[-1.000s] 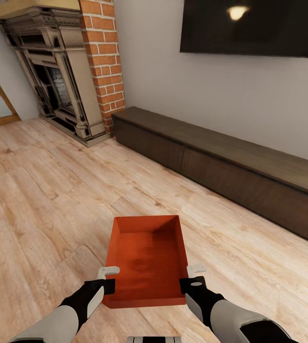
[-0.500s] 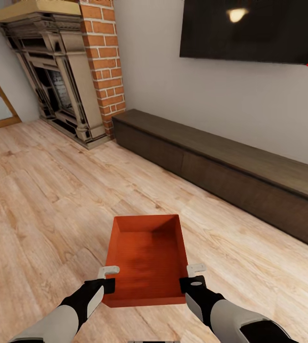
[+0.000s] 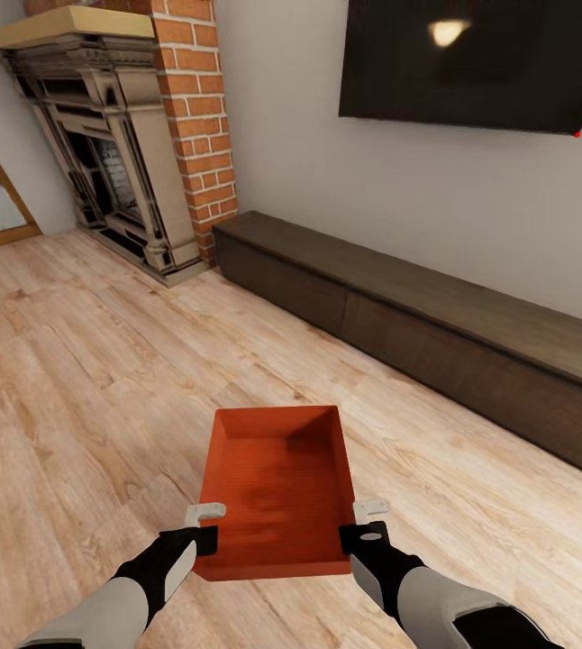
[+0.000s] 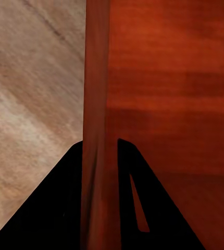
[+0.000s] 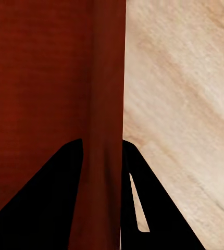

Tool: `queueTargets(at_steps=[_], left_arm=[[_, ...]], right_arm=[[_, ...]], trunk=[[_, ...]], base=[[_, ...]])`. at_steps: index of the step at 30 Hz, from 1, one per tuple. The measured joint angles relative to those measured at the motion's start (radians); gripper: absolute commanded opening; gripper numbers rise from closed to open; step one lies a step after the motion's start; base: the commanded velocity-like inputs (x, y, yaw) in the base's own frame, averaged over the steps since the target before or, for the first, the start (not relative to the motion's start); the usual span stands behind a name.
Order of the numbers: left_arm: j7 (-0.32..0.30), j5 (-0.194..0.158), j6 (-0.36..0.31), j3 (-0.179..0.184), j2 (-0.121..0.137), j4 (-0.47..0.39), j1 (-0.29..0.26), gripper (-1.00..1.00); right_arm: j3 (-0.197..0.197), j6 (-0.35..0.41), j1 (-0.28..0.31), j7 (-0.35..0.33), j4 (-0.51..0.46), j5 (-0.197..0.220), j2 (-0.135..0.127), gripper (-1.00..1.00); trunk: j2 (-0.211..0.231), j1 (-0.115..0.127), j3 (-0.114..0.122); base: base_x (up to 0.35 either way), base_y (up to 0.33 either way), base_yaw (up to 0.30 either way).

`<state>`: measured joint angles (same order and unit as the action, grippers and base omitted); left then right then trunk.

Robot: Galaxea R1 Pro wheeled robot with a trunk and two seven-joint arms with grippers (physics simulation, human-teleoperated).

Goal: Move the two storage containers from the living room to the garage. In the garage, place one container on the floor and stack the other container on top of it (either order is fine).

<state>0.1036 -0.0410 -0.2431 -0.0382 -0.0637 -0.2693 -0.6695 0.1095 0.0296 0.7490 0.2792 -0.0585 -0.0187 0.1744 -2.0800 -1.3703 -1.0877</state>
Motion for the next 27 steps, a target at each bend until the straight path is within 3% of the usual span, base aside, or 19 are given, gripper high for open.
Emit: queueTargets(at_steps=[27], left_arm=[[0.0, -0.001, 0.003, 0.0, 0.0, 0.001, 0.0, -1.0]], right_arm=[[-0.002, 0.001, 0.0, -0.001, -0.001, -0.004, 0.0, -1.0]], trunk=[[0.189, 0.104, 0.085]], base=[[0.0, 0.0, 0.0]])
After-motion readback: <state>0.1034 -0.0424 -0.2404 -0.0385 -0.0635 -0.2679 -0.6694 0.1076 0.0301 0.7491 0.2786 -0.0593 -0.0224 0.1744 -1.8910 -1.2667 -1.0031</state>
